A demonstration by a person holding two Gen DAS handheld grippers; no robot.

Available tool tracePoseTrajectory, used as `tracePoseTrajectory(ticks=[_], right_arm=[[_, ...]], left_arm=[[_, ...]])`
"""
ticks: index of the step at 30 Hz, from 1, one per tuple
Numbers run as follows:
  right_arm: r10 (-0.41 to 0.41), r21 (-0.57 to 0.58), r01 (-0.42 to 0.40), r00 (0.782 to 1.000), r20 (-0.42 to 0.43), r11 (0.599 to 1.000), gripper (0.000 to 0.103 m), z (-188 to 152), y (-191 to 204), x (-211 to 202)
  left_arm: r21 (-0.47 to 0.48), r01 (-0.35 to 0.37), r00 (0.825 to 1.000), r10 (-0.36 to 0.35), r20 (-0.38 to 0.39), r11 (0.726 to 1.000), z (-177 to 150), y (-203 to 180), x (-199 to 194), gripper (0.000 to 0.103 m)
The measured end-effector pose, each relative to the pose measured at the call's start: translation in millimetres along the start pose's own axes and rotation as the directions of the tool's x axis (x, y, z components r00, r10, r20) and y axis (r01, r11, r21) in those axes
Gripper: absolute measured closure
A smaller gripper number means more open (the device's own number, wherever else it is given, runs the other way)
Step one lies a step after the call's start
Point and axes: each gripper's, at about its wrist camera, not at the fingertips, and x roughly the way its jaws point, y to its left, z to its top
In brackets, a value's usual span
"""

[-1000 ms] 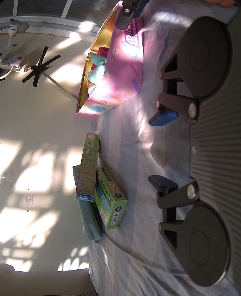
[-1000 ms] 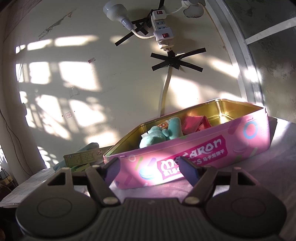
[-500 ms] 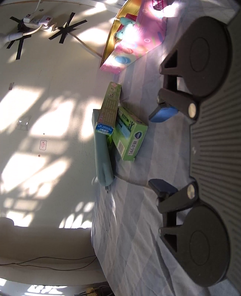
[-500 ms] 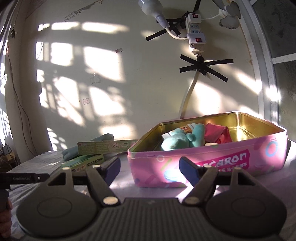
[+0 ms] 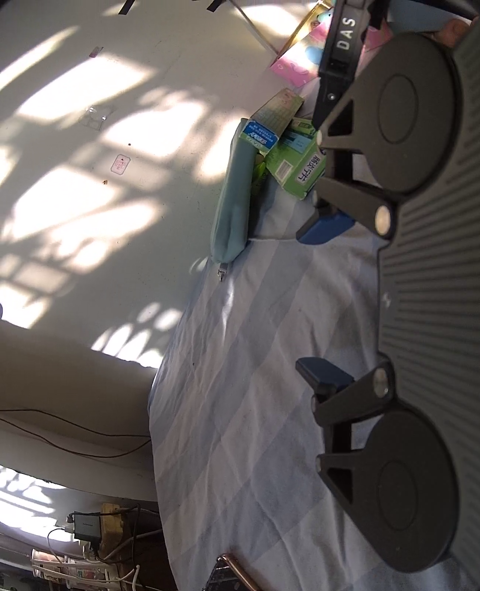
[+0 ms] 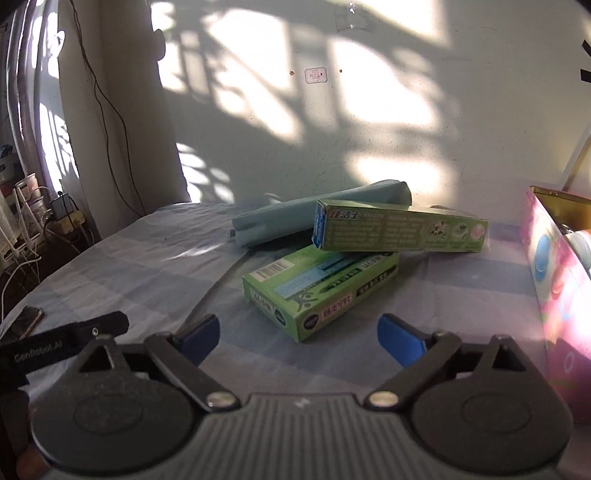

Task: Organize objects
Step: 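Move the right gripper to the large green box and grasp it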

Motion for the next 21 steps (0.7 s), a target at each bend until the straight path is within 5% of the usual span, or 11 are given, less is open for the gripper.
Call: tracePoseTrajectory(ticks=[5, 12, 21], right_arm=[[-0.083, 0.169, 0.092, 0.995, -0.055, 0.981, 0.001, 18, 10, 46], [-0.252, 0.193, 0.267, 0.963, -0.097, 0.944, 0.000, 22, 27, 83], [-0.117, 0.108, 0.131, 0.986, -0.122, 0.986, 0.013, 9, -2, 31]], left_arm=[[-0.064, 0.031, 0.999, -0.031, -0.005, 0.997, 2, 12, 2, 0.034], [-0.103, 0.060, 0.998, -0.062, -0.017, 0.993, 2, 17, 3, 0.033], [-0.115, 0.060, 0.998, -0.063, -0.020, 0.992, 3, 18, 2, 0.033]])
